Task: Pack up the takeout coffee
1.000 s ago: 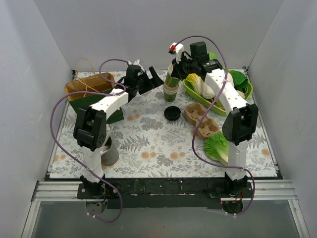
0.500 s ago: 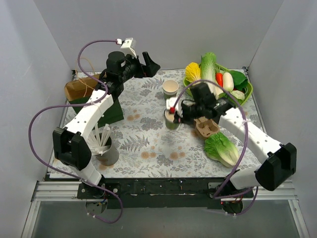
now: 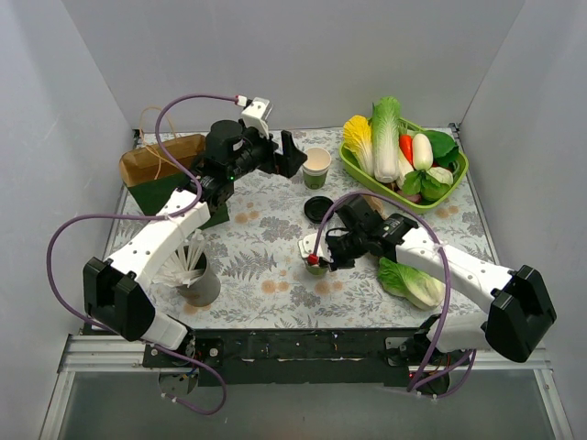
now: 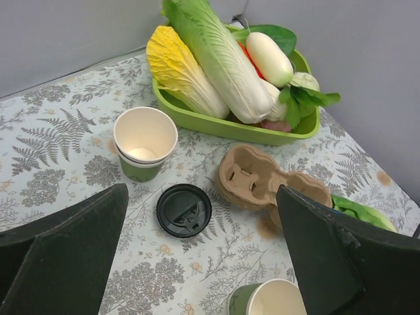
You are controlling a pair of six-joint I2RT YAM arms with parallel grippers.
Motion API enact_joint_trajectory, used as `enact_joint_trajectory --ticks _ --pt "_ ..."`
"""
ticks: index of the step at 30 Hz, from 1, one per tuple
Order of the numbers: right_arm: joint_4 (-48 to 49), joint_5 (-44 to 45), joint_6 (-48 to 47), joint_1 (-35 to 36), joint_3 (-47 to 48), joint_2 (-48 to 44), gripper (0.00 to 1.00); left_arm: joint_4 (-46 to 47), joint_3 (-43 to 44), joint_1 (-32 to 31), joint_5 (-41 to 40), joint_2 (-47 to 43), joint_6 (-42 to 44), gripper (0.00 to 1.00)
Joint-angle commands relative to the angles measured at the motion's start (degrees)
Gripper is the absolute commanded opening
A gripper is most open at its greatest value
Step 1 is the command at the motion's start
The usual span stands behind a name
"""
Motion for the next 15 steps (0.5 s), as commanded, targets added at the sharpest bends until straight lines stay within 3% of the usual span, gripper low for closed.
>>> enact_joint_trajectory --ticks 1,4,5,8,10,15 --pt "1.75 -0.29 0.0 0.75 -0.82 -1.85 0.01 -0.55 -0.91 -1.08 0.52 -3.24 1.77 0.98" --pt "0.6 -1.0 1.41 0.75 -0.64 -1.86 0.01 -0.73 -0.3 -1.17 0.79 -2.71 1.59 0.98" --pt "0.6 -1.0 1.67 0.75 -0.64 -2.03 0.05 -0.73 -0.12 -1.08 0.79 -2.36 1.68 0.98" --pt "0.43 1.1 4.21 0.75 0.59 -2.29 0.34 -0.73 0.23 -1.08 0.44 -2.01 1.76 0.98" --pt "-2.45 2.86 4.75 0.32 3.99 -2.56 0.44 -0.9 0.67 -1.17 0.52 -1.92 1.85 0.98" --pt "-5.82 -0.73 5.88 -4.51 11.39 -4.14 0.52 -1.96 2.6 -1.08 0.61 -1.3 2.91 0.98"
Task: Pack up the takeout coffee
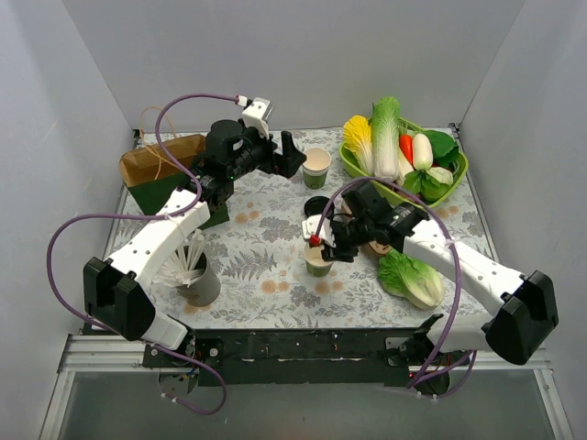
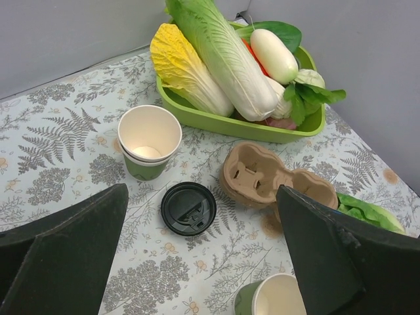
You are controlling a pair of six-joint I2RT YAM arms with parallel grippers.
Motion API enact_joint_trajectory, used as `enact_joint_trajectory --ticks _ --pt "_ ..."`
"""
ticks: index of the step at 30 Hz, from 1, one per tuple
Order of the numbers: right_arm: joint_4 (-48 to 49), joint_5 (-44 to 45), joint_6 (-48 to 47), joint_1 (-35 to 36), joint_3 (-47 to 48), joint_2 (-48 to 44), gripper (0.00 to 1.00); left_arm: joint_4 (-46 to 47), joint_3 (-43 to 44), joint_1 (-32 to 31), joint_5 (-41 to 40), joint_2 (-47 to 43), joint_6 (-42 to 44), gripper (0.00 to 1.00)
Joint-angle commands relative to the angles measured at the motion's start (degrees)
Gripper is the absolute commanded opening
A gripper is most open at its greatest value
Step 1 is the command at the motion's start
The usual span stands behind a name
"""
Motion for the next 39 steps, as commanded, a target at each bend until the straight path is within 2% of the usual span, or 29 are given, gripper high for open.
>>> enact_joint_trajectory --ticks 1,6,11,17,28,39 --pt "-1.84 -2.94 2.7 -6.93 9.71 -3.07 0.52 -1.74 3.1 0.1 0.19 -1.24 2.99 0.98" --pt "-3.95 -6.81 -0.19 -17.49 17.98 7.55 0.5 -3.93 4.33 0.18 3.26 -1.41 8.61 0.98" --pt "-7.1 -4.71 -11.24 -18.83 26.84 19.84 0.5 -9.65 5.48 1.06 3.98 -1.15 12.14 0.98" --pt "-14.67 -2.17 -17.95 -18.65 33.98 30.14 0.53 -13.43 5.48 3.7 3.54 -1.94 13.46 0.98" --pt "-10.45 5.75 -24.36 -15.75 30.65 33.76 0.53 -13.35 4.69 3.96 2.13 -1.59 13.46 0.98" --pt "-10.27 9.01 -26.21 -13.03 30.21 37.18 0.5 -13.17 2.85 3.96 1.78 -3.52 13.81 0.98"
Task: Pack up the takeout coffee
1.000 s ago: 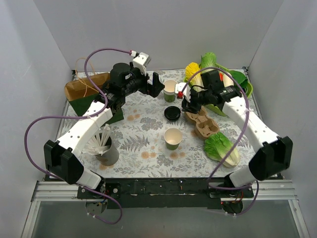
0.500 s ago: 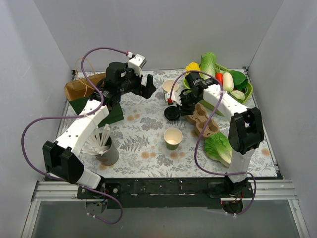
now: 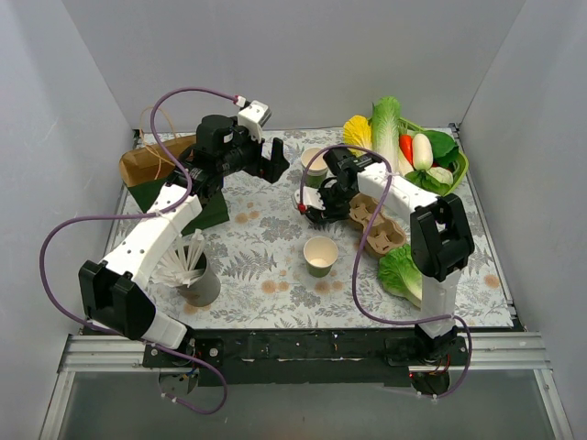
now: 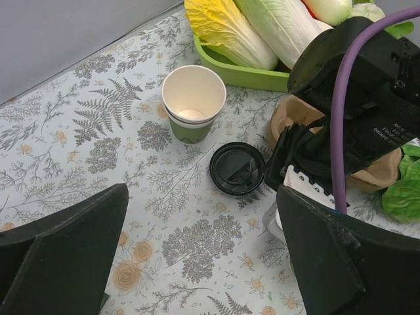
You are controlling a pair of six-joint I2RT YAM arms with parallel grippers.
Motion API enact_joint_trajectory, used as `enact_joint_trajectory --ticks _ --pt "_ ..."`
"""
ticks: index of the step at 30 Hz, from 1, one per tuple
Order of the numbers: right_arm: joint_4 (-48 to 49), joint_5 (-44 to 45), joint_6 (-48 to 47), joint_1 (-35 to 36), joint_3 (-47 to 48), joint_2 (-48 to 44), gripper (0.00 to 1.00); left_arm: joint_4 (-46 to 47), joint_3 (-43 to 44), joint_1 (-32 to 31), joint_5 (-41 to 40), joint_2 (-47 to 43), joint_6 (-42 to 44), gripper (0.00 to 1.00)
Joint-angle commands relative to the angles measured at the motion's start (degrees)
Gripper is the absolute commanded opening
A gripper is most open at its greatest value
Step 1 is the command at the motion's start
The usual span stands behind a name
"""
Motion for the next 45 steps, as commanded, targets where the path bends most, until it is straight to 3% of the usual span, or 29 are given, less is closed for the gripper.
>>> enact_joint_trajectory --ticks 1,17,33,45 --pt "0.3 1.82 -1.89 0.24 -0.19 1.12 0.5 -0.71 -1.13 -0.1 -0.36 -3.63 0.81 0.98" --pt "1.53 6.12 -1.8 1.82 0.77 4.46 0.45 -0.36 -1.66 -0.1 0.07 -3.54 0.46 0.98" --pt "5.14 8.85 0.48 2.35 0.25 5.52 0.27 0.34 -2.72 -0.1 0.51 -3.63 -0.25 0.98" --pt "5.14 9.73 0.66 2.61 0.07 6.31 0.23 0.61 -4.3 -0.1 0.34 -4.77 -0.07 0.98"
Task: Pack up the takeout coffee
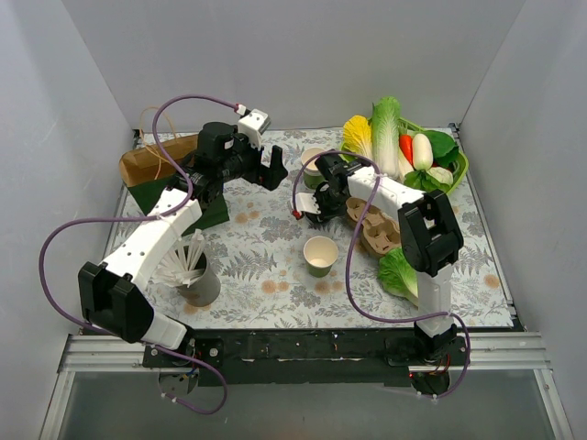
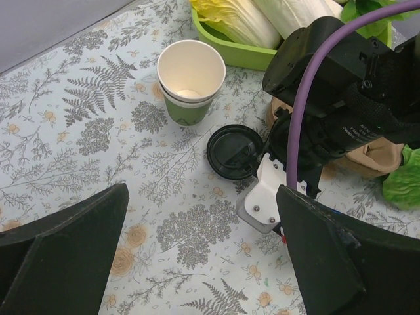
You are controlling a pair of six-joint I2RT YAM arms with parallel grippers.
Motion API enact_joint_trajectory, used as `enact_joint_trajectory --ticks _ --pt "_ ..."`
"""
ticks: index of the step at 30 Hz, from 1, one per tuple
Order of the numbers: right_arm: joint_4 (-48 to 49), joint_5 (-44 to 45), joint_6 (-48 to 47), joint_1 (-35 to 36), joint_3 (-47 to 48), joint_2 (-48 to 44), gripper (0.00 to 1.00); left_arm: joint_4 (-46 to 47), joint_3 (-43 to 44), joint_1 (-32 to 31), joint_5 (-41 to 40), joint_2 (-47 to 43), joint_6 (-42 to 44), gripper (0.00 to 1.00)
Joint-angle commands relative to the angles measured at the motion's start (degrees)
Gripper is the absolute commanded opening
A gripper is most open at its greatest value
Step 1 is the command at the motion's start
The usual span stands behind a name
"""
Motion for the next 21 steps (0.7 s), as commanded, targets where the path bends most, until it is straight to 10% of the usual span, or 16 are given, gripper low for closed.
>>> enact_joint_trajectory --ticks 1,21 --pt "1.01 0.68 0.51 0.52 0.09 1.48 0.23 0.91 -1.11 -0.08 0.27 -3.79 0.37 0.98" --pt "-4.44 -2.91 6.12 0.69 7.91 -0.71 0.01 1.79 -2.51 -0.08 0.8 -5.02 -0.69 0.98"
